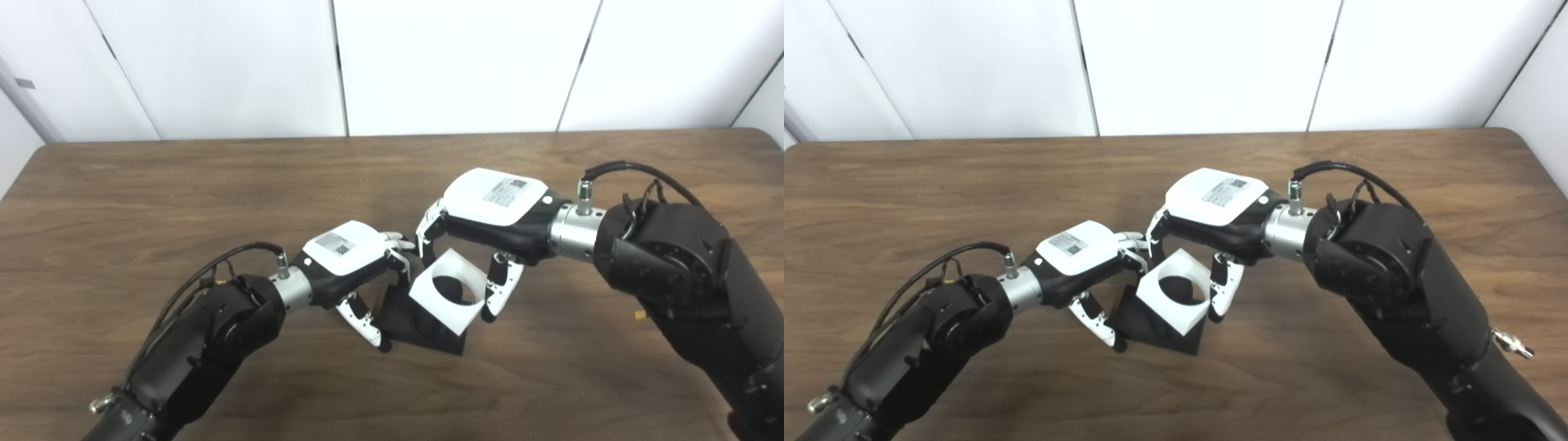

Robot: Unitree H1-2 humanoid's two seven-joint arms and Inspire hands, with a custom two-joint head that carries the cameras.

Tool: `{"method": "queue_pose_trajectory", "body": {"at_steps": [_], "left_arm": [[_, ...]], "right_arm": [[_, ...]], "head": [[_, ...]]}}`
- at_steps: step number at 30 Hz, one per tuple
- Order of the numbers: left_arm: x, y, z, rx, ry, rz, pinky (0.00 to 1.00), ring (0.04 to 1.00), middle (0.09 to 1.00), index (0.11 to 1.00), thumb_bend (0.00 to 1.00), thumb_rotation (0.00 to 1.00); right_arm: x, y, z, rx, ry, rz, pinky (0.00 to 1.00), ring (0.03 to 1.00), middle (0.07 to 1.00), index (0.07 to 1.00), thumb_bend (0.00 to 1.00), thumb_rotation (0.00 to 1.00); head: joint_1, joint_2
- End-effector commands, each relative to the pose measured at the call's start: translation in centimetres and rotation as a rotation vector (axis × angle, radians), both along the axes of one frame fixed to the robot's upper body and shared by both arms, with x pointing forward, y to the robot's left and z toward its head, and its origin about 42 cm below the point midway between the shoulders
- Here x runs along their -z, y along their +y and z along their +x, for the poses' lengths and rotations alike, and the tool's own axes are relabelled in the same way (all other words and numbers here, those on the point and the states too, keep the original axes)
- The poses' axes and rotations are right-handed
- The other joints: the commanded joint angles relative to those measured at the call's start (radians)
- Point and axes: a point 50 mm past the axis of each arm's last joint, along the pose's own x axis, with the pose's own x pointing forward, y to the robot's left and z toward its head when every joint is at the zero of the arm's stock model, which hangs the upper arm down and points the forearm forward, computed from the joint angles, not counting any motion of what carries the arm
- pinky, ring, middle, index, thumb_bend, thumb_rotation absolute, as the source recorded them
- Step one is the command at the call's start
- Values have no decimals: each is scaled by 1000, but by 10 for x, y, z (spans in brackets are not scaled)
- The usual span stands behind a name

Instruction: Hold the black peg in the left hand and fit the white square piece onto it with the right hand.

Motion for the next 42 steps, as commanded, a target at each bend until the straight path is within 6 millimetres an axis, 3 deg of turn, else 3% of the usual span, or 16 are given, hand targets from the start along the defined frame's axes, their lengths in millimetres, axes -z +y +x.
{"method": "queue_pose_trajectory", "body": {"at_steps": [1, 42], "left_arm": [[22, -5, -10, 29, 70, 84, 734, 926, 901, 491, 524, 69], [21, -6, -9, 33, 66, 71, 710, 925, 900, 491, 523, 70]], "right_arm": [[-9, -1, 3, -12, -60, 1, 799, 810, 749, 479, 524, 131], [15, 19, 10, -14, -6, 31, 795, 811, 748, 478, 523, 129]], "head": [[-2, 2], [4, 14]]}}
